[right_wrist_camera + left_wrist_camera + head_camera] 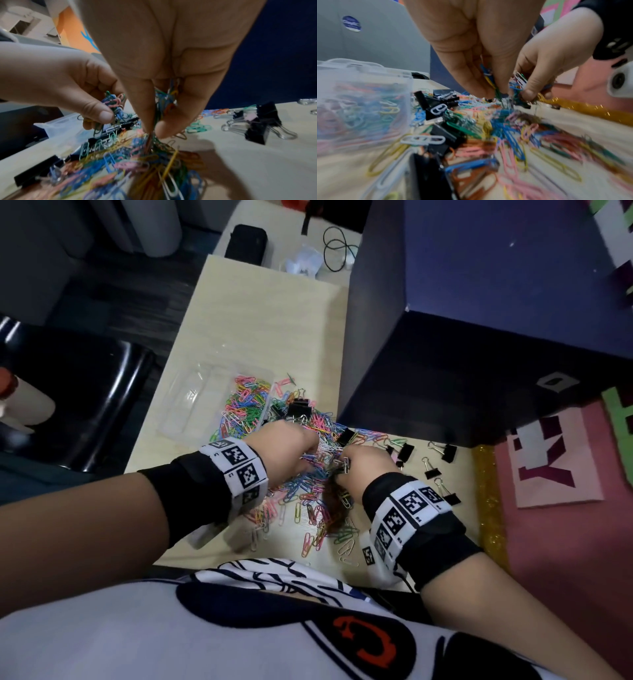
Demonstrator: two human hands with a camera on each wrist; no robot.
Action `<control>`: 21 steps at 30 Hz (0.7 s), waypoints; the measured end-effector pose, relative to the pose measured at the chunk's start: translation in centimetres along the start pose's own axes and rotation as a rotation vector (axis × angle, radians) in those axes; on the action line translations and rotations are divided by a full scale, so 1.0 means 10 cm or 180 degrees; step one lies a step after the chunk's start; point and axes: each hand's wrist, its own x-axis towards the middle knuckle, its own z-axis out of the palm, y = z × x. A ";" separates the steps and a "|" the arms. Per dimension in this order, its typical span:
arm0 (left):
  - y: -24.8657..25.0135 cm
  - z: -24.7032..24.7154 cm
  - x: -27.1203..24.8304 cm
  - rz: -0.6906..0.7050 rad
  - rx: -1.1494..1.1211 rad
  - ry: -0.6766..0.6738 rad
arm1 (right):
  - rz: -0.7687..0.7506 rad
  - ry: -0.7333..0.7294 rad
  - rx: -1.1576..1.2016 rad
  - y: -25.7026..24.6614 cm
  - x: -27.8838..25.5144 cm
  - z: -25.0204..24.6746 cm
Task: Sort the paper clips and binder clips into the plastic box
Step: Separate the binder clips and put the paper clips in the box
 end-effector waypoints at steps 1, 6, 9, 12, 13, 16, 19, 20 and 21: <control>-0.04 -0.03 -0.02 -0.0051 -0.0093 0.0107 | 0.0001 -0.0018 -0.0006 -0.02 0.00 -0.03; -0.30 -0.25 -0.13 -0.0535 -0.0563 0.0594 | -0.0029 0.0061 0.0237 -0.19 -0.03 -0.18; -0.53 -0.34 -0.21 -0.0900 -0.0695 0.0766 | -0.0158 0.0244 0.0676 -0.38 0.00 -0.24; -0.73 -0.36 -0.30 -0.1151 -0.0789 0.0848 | -0.0245 0.0347 0.1438 -0.62 0.13 -0.23; -0.78 -0.35 -0.32 -0.1216 -0.0785 0.0823 | -0.0278 0.0370 0.1714 -0.71 0.18 -0.22; -0.87 -0.30 -0.36 -0.1331 -0.0870 0.0758 | -0.0244 0.0396 0.2290 -1.01 0.30 -0.21; -0.92 -0.25 -0.40 -0.1287 -0.0985 0.0743 | -0.0240 0.0389 0.2462 -1.25 0.44 -0.19; -0.94 -0.25 -0.41 -0.1273 -0.0986 0.0736 | -0.0203 0.0329 0.2362 -1.30 0.46 -0.19; -0.96 -0.25 -0.42 -0.1259 -0.0981 0.0725 | -0.0181 0.0285 0.2285 -1.32 0.49 -0.19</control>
